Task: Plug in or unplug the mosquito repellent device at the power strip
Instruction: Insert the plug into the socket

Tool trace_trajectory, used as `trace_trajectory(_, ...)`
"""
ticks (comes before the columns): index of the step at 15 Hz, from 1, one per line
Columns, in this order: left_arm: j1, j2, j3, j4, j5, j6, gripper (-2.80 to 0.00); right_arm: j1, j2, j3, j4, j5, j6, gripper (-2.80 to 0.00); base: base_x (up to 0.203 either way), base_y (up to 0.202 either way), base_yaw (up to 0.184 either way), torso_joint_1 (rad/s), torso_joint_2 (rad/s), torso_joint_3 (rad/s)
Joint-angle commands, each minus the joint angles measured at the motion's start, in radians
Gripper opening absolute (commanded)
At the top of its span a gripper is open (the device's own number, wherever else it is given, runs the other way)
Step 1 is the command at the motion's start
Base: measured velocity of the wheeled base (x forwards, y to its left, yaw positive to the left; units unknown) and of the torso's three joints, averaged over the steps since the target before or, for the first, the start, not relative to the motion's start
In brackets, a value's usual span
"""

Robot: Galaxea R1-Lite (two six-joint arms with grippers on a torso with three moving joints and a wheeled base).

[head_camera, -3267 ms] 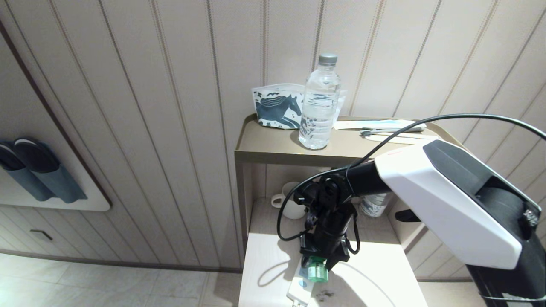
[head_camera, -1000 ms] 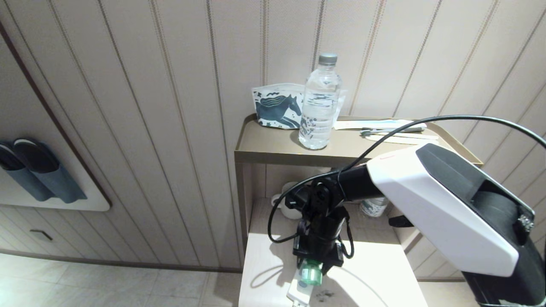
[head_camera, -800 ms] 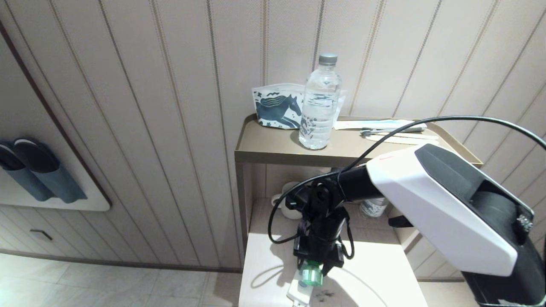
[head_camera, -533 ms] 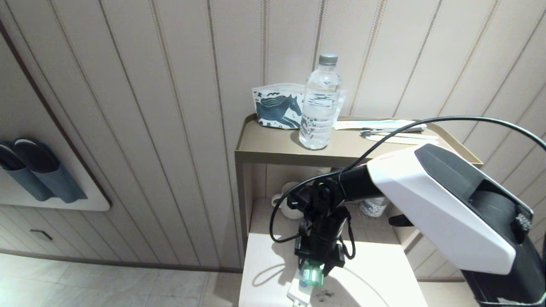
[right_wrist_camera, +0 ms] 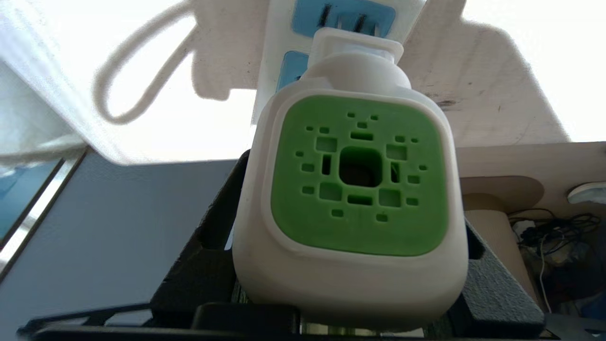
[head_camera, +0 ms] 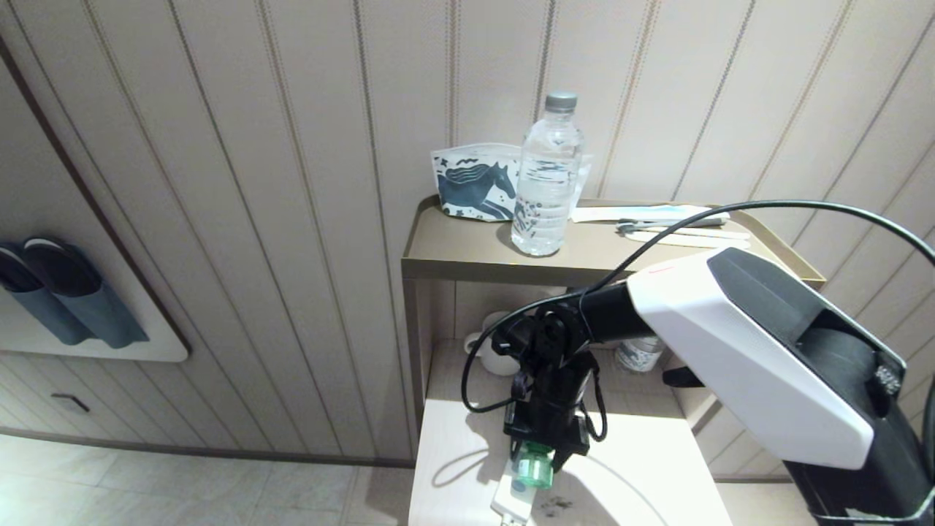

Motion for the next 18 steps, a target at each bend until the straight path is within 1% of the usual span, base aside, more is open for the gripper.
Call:
trace_trajectory(1,0.001,0.0,0.0,0.0,0.0,0.0,-2.8,0.002,0.006,-0.004,0.003,0.009,0.0,-2.8,0.0,0.0,0.0,0.0,0.0,0.0)
trace_trajectory(10,0.001,0.0,0.0,0.0,0.0,0.0,-2.8,0.002,0.007,-0.004,0.012,0.009,-0.014,-2.8,0.0,0.0,0.0,0.0,0.0,0.0)
trace_trajectory(12,0.001,0.0,0.0,0.0,0.0,0.0,-2.8,0.001,0.015,-0.021,0.034,0.009,-0.013,-2.8,0.0,0.0,0.0,0.0,0.0,0.0)
trace_trajectory(14,0.001,0.0,0.0,0.0,0.0,0.0,-2.8,-0.001,0.038,-0.073,0.079,0.008,-0.005,-2.8,0.0,0.0,0.0,0.0,0.0,0.0)
trace_trajectory(17,0.001,0.0,0.0,0.0,0.0,0.0,-2.8,-0.006,0.095,-0.197,0.198,0.008,0.012,-2.8,0.0,0.0,0.0,0.0,0.0,0.0)
trace_trajectory(18,0.001,0.0,0.0,0.0,0.0,0.0,-2.8,-0.007,0.102,-0.206,0.217,0.008,0.023,-2.8,0.0,0.0,0.0,0.0,0.0,0.0)
